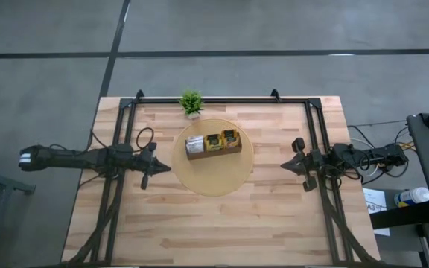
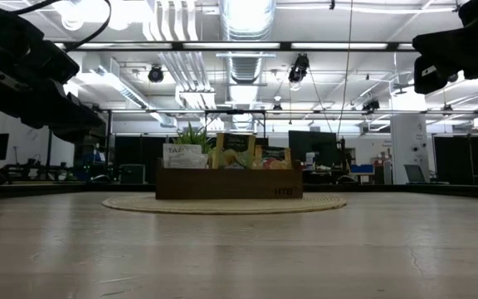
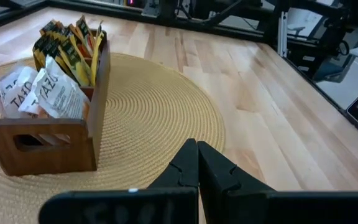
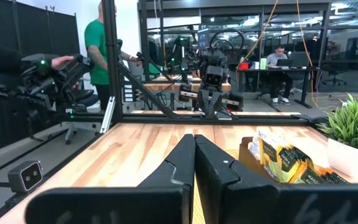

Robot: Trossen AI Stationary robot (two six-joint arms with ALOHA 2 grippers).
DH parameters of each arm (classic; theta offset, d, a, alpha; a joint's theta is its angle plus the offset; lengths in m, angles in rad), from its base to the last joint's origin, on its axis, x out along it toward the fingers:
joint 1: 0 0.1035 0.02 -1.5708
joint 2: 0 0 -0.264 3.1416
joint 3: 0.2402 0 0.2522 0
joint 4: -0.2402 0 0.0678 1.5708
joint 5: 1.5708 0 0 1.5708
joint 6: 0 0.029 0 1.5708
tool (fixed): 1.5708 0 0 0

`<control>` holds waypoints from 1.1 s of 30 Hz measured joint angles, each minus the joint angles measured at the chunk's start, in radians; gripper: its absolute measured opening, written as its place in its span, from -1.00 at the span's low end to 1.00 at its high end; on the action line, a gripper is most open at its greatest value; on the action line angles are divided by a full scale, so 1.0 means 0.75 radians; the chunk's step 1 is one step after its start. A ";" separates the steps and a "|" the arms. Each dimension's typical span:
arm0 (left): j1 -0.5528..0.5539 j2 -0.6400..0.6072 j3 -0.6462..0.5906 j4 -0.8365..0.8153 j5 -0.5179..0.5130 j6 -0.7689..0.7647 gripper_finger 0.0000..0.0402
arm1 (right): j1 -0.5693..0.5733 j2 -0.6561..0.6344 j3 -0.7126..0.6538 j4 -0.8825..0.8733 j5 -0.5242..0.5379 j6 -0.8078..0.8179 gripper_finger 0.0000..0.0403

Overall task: Pick & Place Tea
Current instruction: Return to Home Position

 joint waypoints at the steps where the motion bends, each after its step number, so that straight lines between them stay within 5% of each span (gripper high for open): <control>1: -0.001 -0.014 0.000 0.000 0.000 0.000 -1.00 | 0.000 0.000 0.000 0.000 0.000 0.000 -0.96; 33: -0.046 -0.368 -0.001 -0.001 0.000 0.001 -1.00 | -0.001 -0.001 0.001 0.001 -0.001 0.000 -0.96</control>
